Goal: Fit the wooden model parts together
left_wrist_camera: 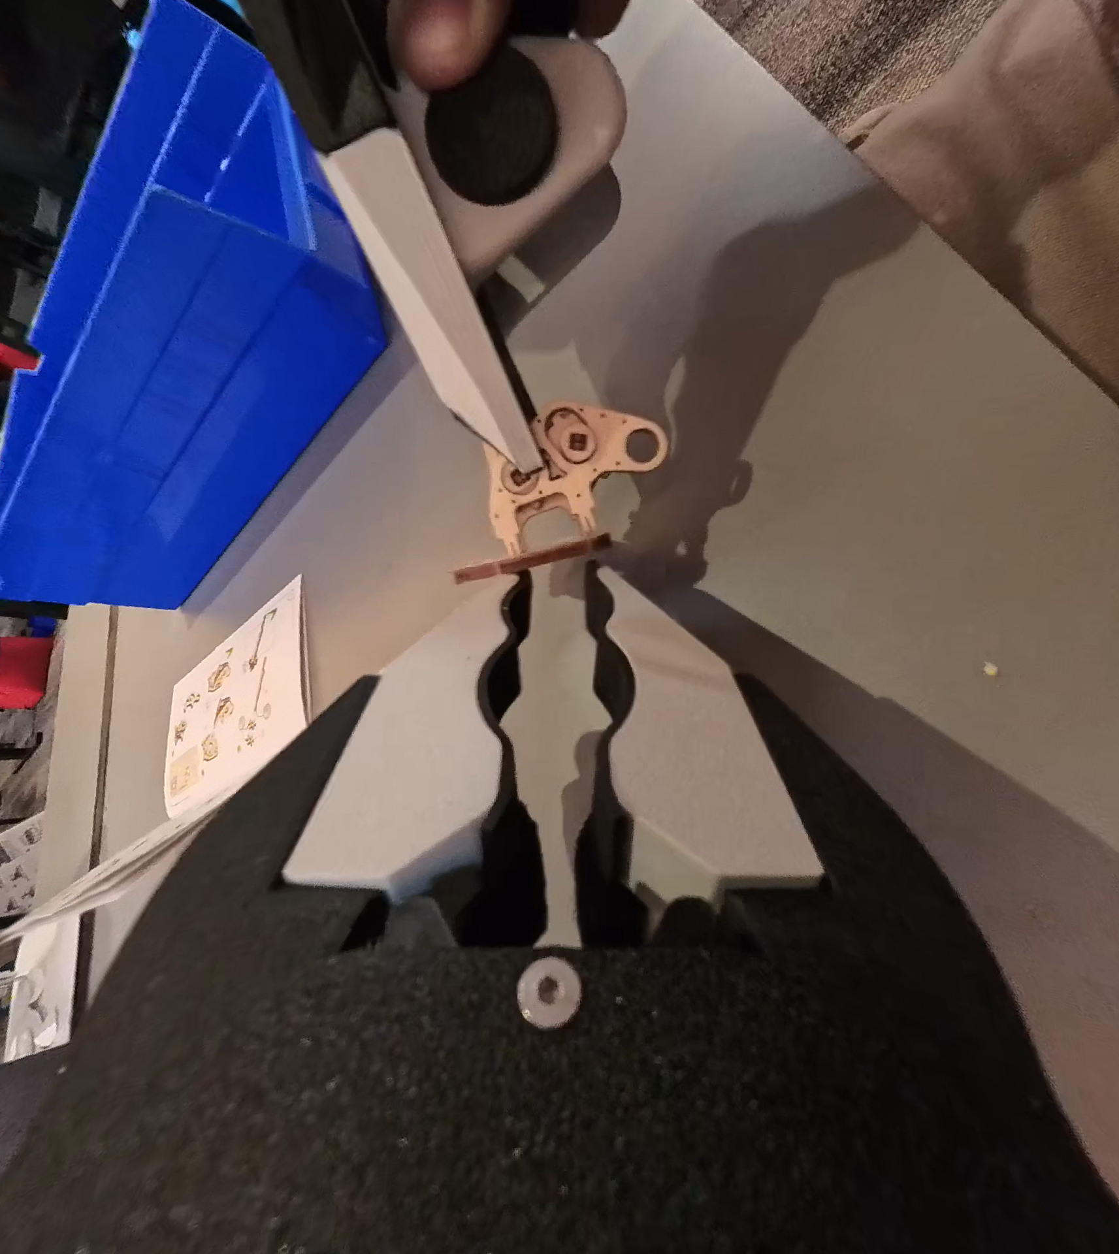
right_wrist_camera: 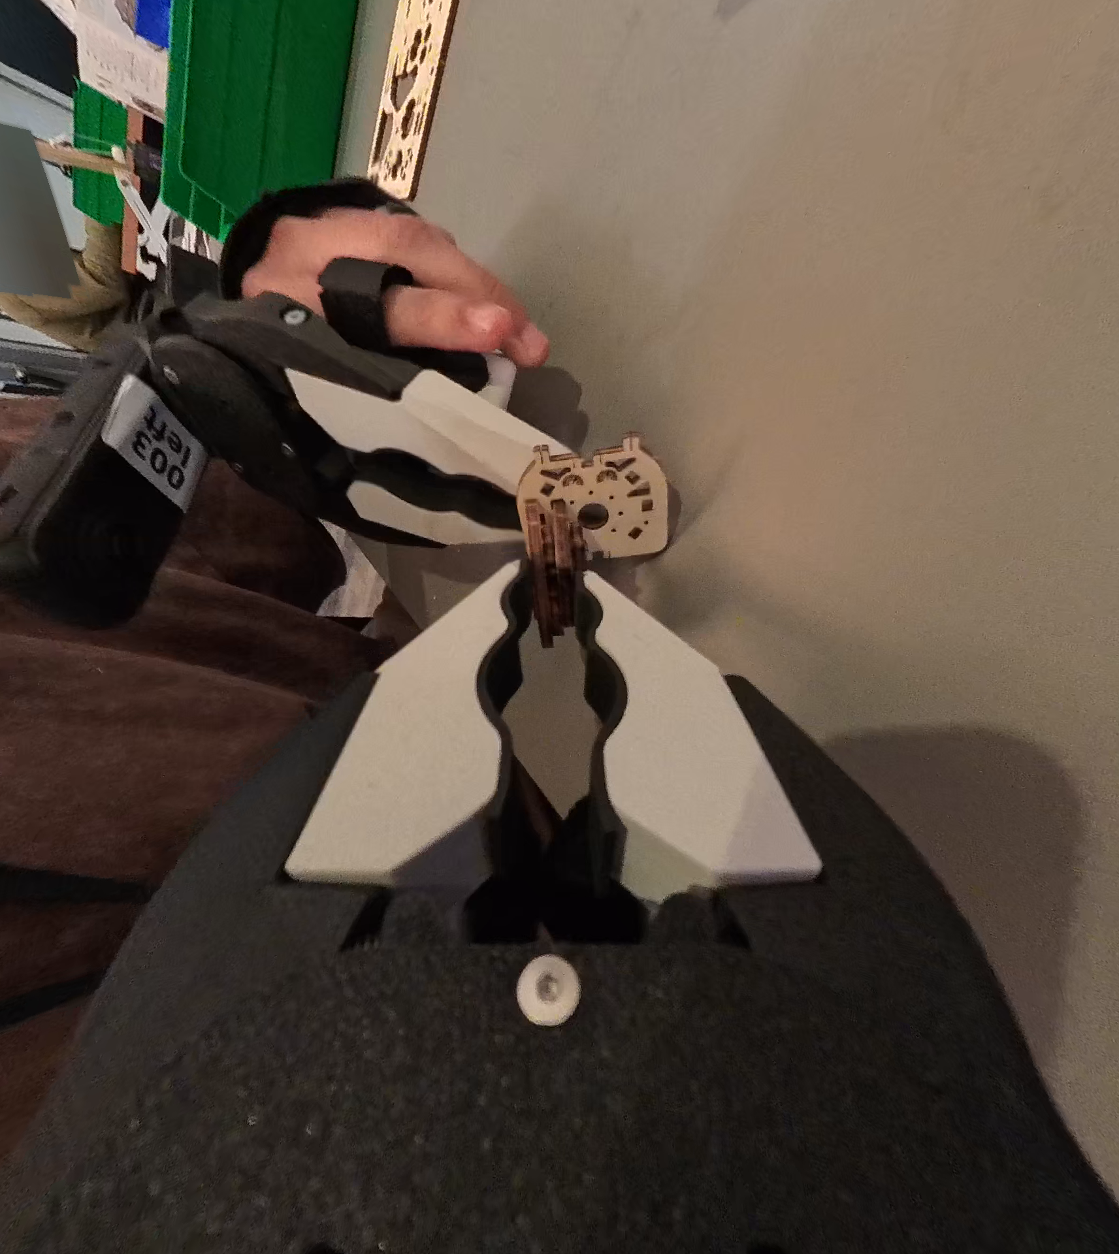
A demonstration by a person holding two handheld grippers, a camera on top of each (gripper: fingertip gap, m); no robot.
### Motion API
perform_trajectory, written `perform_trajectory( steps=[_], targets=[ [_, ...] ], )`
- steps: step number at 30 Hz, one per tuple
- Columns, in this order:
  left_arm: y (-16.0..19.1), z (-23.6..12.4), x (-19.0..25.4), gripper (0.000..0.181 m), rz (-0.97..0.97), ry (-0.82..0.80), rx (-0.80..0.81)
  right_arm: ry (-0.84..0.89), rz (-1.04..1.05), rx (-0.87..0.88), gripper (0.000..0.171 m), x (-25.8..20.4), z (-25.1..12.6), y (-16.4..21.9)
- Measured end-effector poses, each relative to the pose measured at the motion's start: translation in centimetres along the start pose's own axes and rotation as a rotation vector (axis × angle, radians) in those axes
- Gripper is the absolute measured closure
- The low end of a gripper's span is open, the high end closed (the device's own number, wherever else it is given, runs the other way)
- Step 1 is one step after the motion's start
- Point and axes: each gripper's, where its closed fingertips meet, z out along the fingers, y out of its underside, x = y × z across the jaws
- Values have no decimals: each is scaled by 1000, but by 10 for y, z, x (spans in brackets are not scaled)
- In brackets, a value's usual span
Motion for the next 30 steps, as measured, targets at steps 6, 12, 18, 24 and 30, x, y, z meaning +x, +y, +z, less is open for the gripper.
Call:
perform_trajectory(
  steps=[6, 12, 18, 24, 30],
  targets=[
    [0, -2, 2, 178, -79, 70, 7, 16, 2, 13, 160, -1, 2, -2],
    [-3, -1, 7, 181, -75, 83, 16, 24, -15, -4, 159, -1, 1, 1],
    [-3, -1, 8, 181, -49, 95, 0, 32, -31, -22, 160, -2, 1, 2],
    [0, -1, 4, 177, -17, 60, -20, -12, -3, -4, 160, -2, 1, 0],
    [12, 2, 5, 167, -1, 19, -81, -11, -4, -31, 160, -3, 8, 2]
  ],
)
